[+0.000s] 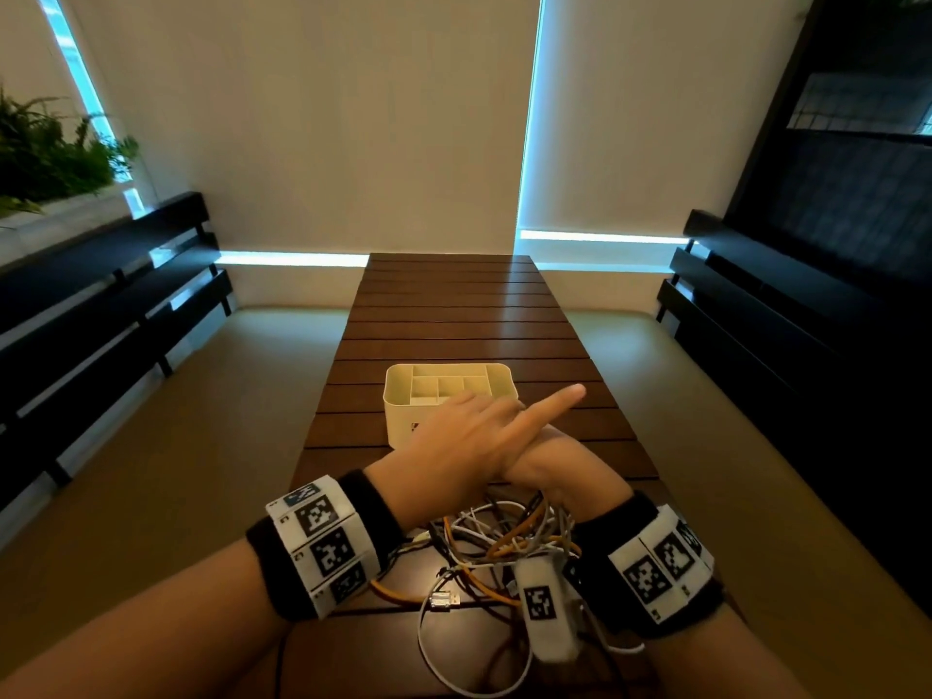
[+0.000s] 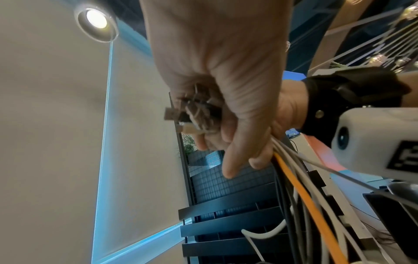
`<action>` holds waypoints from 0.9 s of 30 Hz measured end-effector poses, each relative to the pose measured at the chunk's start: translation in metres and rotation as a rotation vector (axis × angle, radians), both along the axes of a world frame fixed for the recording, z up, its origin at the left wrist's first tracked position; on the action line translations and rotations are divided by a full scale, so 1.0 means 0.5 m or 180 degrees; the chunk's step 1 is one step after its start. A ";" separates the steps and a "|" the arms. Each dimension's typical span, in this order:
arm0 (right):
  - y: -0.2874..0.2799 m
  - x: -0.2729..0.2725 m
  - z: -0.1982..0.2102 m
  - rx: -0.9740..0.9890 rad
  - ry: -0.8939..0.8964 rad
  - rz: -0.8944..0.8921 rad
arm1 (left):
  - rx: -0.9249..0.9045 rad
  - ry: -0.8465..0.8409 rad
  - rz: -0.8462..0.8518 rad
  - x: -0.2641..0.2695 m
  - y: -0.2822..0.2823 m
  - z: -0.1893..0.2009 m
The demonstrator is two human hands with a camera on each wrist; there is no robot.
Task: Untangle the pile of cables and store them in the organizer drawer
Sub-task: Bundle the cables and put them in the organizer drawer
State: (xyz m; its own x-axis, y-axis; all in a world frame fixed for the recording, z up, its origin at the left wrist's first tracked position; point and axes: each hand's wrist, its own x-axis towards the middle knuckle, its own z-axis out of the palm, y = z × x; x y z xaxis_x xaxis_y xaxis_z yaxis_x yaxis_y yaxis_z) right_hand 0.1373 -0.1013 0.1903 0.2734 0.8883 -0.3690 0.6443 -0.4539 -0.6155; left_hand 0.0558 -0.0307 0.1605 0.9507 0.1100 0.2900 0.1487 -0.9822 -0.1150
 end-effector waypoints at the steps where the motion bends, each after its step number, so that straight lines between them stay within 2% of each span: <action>1: 0.005 0.013 -0.004 -0.0044 -0.0278 0.0056 | -0.0004 -0.0024 0.0074 0.003 0.001 -0.002; 2: 0.014 0.031 -0.006 -0.0035 -0.0484 0.0172 | -0.0005 -0.0025 0.0136 0.005 0.002 -0.005; 6: 0.031 0.037 -0.027 0.0205 -0.0359 0.0541 | -0.0233 0.0135 0.0301 0.000 0.001 -0.006; 10: 0.025 0.081 -0.045 0.0244 0.0610 0.1050 | -0.0822 0.0093 0.0433 -0.015 -0.002 0.013; 14: 0.011 0.118 -0.036 0.0049 0.0876 0.1575 | -0.0839 0.0244 0.0636 -0.026 0.013 0.001; 18: 0.012 0.122 -0.071 0.0155 0.0656 0.1554 | -0.1513 -0.0035 0.0744 -0.041 0.039 -0.032; 22: 0.010 0.101 -0.102 0.1015 0.0929 0.1049 | -0.2394 -0.0600 0.1000 -0.035 0.049 -0.038; 24: 0.010 0.095 -0.099 0.1382 0.1014 0.0678 | -0.3016 -0.0722 0.1091 -0.034 0.049 -0.031; 26: 0.013 0.093 -0.087 0.1577 0.0730 0.0610 | -0.3747 -0.0410 0.0881 -0.038 0.054 -0.014; 27: 0.014 0.092 -0.078 0.1609 0.0531 0.0737 | -0.3884 -0.0084 0.0735 -0.044 0.061 -0.002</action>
State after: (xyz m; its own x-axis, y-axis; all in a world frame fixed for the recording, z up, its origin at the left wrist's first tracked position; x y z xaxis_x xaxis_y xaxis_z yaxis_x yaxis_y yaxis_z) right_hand 0.1832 -0.0942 0.1512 0.0256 0.9951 0.0950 0.5674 0.0638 -0.8210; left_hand 0.0340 -0.0004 0.1594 0.8687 0.4851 -0.1004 0.3205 -0.3957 0.8606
